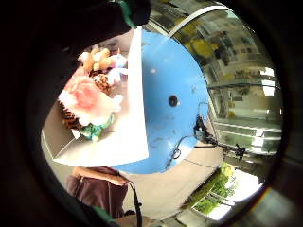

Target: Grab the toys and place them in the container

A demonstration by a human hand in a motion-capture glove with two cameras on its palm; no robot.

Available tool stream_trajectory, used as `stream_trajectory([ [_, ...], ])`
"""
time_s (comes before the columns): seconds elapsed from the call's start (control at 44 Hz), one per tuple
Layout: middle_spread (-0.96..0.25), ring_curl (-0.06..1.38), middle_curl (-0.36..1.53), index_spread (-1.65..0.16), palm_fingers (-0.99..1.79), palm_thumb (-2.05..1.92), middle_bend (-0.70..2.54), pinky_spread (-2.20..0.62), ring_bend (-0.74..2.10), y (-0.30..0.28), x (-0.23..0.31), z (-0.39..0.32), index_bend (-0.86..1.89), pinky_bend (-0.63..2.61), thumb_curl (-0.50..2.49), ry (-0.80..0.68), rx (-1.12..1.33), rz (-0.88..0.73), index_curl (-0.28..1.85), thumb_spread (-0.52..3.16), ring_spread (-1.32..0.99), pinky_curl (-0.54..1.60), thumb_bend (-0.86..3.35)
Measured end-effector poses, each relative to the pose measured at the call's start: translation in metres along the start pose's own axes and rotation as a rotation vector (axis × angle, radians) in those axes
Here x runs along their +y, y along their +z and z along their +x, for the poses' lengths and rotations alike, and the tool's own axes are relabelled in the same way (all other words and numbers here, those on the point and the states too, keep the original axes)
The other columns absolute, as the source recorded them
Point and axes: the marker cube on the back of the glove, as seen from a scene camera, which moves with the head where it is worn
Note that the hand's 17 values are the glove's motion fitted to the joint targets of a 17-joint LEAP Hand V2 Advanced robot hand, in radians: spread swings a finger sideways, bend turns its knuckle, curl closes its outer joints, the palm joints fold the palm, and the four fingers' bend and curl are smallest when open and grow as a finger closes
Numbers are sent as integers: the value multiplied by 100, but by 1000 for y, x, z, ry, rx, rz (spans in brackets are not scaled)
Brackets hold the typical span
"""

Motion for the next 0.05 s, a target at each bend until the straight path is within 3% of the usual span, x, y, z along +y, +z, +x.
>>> stream_trajectory([
  [0.045,-2,35,42,-17,-26,-2,14,1,47,1,-1,-3,7,98,47,-1,-2,0,44,119,-4,39,-3],
])
